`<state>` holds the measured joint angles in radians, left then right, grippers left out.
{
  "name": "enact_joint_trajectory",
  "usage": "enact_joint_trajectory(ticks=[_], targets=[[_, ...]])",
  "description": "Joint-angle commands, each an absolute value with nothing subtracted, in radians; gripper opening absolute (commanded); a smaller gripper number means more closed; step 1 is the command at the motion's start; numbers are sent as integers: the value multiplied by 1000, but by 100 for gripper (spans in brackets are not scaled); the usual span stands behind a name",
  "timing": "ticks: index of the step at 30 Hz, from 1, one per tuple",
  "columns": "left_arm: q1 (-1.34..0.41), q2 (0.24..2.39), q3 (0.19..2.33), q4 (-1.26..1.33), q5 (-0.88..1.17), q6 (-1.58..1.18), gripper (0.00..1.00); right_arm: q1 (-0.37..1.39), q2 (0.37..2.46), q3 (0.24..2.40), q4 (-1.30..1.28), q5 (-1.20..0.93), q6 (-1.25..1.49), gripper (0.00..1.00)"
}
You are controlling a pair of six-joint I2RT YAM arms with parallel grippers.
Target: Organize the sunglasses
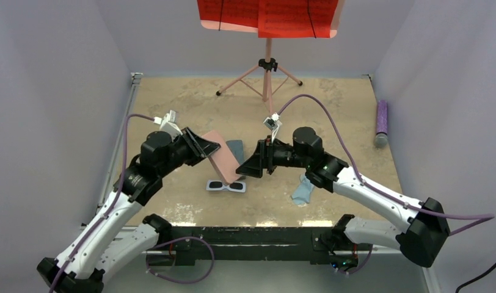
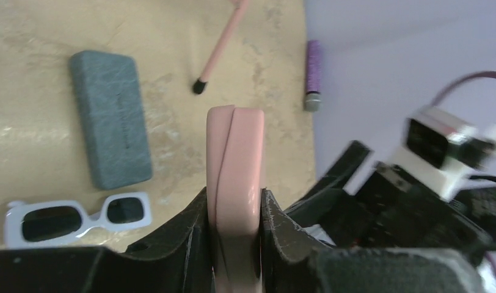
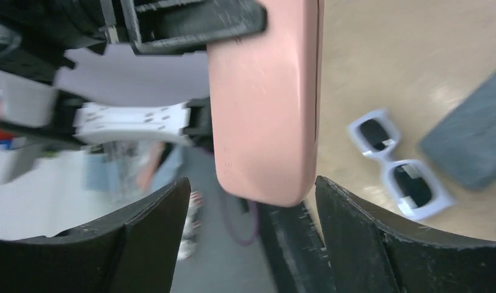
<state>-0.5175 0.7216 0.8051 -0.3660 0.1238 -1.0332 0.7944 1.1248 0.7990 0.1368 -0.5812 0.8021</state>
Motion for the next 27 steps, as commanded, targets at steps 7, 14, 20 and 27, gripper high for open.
enact_joint_trajectory(ticks=[7, 14, 20, 27], targets=[[-511, 871, 869, -493, 128, -1036, 0, 916, 1224, 998, -12, -217, 353, 83], [-511, 871, 866, -492, 133, -1042, 0, 968, 1375, 1119, -84, -208, 317, 88], [-512, 866, 869, -497, 127, -1036, 0, 968, 1428, 1125, -82, -265, 349, 90], [-512, 861, 873, -496, 131, -1020, 0, 968, 1461, 1126, -91, -323, 392, 87]])
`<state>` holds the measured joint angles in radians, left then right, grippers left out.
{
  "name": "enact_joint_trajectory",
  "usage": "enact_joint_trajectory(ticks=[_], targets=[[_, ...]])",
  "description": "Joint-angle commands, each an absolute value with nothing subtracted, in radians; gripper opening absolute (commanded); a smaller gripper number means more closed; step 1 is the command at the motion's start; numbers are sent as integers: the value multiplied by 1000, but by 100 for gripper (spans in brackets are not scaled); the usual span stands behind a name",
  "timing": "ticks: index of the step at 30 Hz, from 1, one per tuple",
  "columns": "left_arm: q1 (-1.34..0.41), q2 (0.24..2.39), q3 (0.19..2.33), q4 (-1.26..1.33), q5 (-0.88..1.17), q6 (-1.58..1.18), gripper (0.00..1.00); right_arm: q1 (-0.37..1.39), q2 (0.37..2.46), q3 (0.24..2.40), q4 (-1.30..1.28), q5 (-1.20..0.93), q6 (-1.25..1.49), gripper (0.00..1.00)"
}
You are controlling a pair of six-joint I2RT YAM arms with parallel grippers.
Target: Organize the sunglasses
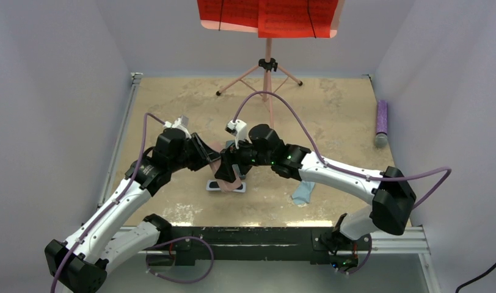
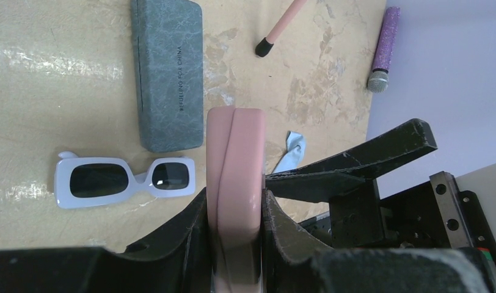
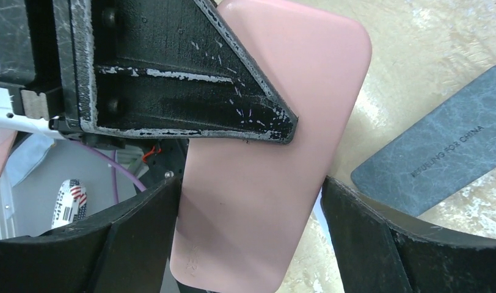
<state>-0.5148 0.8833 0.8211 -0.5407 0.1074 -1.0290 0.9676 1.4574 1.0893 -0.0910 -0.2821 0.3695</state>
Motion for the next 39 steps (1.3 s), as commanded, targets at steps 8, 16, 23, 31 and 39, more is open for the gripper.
enact_joint_trajectory(ticks=[8, 16, 23, 31, 39], targets=[[-512, 863, 889, -515, 127, -1001, 0, 968, 1457, 1130, -83, -351, 423, 62], [-512, 811, 883, -496, 147, -949, 72, 935, 1376, 1073, -11, -386, 538, 17], [-512, 689, 840, -449, 182, -894, 100, 819, 1322, 975, 146, -551, 736, 1], [-510, 615, 684, -156, 484, -885, 100, 767, 1222, 888, 305, -605, 847, 0], [-511, 636, 588, 252, 662, -987, 100, 763, 1144, 846, 454, -738, 949, 0]])
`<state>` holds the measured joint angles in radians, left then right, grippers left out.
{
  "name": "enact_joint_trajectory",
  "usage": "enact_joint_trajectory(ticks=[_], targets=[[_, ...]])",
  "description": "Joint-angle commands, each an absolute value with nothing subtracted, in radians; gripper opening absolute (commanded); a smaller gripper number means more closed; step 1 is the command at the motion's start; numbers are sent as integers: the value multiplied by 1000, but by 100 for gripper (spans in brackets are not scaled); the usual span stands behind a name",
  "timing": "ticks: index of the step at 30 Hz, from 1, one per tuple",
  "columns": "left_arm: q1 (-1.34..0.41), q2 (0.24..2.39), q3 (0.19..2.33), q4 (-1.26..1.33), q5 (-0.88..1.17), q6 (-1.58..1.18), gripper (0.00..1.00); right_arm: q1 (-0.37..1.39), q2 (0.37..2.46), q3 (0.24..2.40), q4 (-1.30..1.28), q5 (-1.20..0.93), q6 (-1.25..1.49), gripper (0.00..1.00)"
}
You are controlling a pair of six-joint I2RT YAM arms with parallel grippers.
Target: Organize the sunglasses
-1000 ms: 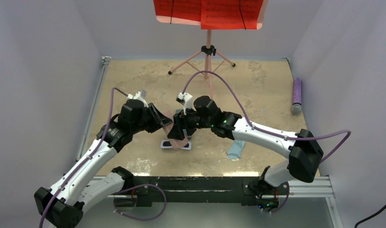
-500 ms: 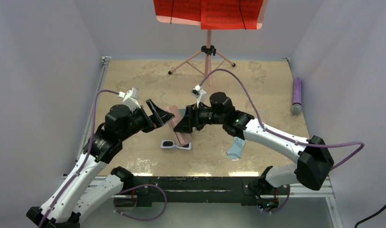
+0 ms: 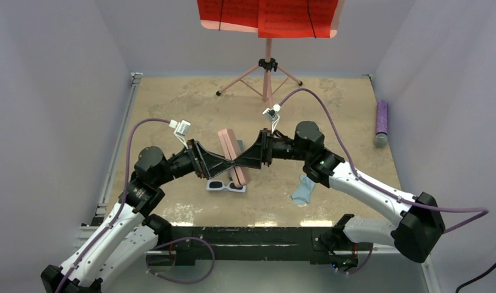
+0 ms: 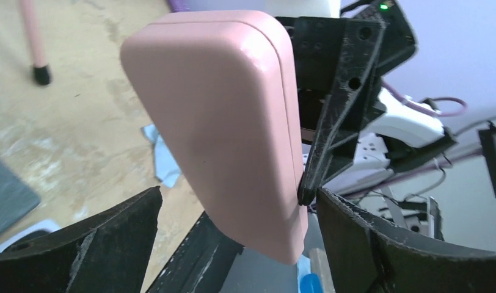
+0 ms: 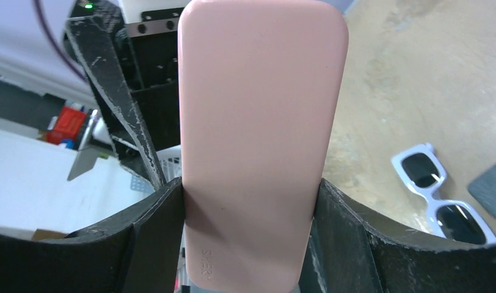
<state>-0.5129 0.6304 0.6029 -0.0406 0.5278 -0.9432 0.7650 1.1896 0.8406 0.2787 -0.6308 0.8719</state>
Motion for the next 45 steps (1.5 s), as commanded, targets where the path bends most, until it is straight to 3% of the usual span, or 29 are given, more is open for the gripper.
enact_joint_trajectory(ticks=[1, 9, 22, 32, 34, 38, 41, 43, 45], targets=[[-511, 649, 589, 278, 678, -996, 100, 764, 1143, 845, 461, -738, 957, 0], [-510, 702, 535, 508, 781, -1069, 100, 764, 1146, 818, 552, -731, 1008, 0], [-511, 689, 578, 397, 789, -976, 100, 764, 1128, 823, 559, -722, 1025, 0], [-511, 763, 578, 503, 851, -1020, 99, 764, 1133, 825, 564, -714, 1023, 0], [-511, 768, 580, 506, 859, -1018, 89, 764, 1127, 822, 566, -717, 1023, 0], [-511, 771, 572, 498, 861, -1008, 41, 764, 1119, 821, 577, -736, 1026, 0], [-510, 778, 558, 505, 863, -1012, 18, 763, 1118, 820, 599, -766, 1029, 0], [-507, 778, 547, 500, 862, -1014, 8, 762, 1116, 818, 615, -796, 1036, 0], [-501, 766, 534, 472, 849, -1004, 7, 761, 1109, 817, 620, -818, 1037, 0]])
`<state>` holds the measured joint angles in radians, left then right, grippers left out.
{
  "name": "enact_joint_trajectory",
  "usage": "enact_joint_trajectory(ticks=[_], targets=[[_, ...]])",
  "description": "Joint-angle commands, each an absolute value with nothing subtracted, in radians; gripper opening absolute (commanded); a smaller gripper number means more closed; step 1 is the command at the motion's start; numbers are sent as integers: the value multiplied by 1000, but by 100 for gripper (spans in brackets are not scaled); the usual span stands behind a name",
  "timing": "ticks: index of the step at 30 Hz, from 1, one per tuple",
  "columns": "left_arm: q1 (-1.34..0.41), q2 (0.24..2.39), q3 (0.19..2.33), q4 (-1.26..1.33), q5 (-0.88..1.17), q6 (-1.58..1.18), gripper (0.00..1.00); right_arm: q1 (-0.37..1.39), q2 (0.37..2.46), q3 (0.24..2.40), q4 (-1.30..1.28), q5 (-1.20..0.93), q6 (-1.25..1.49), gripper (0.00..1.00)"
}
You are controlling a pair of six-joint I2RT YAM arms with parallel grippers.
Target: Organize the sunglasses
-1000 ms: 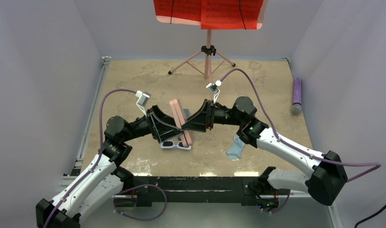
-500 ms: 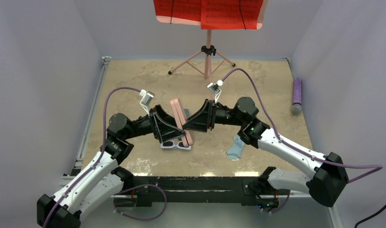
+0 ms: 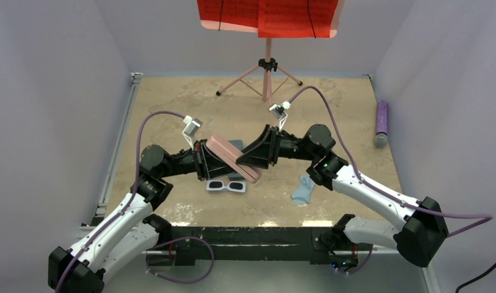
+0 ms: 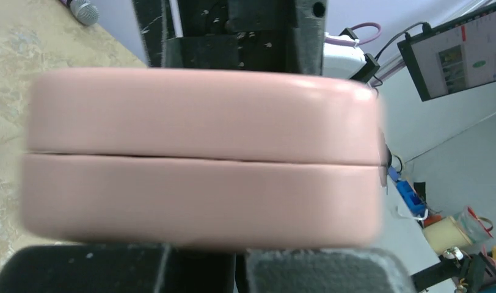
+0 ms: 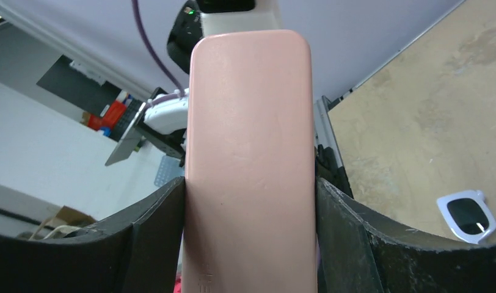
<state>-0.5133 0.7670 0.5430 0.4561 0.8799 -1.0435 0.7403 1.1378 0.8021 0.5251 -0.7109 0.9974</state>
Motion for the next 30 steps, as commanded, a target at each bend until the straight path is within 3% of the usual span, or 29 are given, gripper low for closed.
enact_joint_trajectory(ticks=[1, 6, 8, 13, 14, 22, 30], targets=[[-498, 757, 527, 449, 832, -998, 6, 761, 1107, 817, 613, -825, 1033, 0], [-489, 726, 516, 388, 785, -976, 11, 761, 1098, 809, 583, -828, 1020, 0], [-489, 725, 521, 393, 798, -976, 23, 761, 1105, 809, 577, -821, 1018, 0], [-489, 713, 467, 624, 884, -1037, 92, 761, 1141, 809, 585, -803, 1042, 0], [-489, 708, 456, 672, 894, -1050, 99, 760, 1143, 811, 573, -795, 1038, 0], [-489, 688, 427, 690, 853, -1051, 100, 761, 1084, 807, 457, -637, 926, 0], [-488, 774, 471, 712, 725, -1094, 100, 762, 1072, 763, 543, -627, 984, 0]])
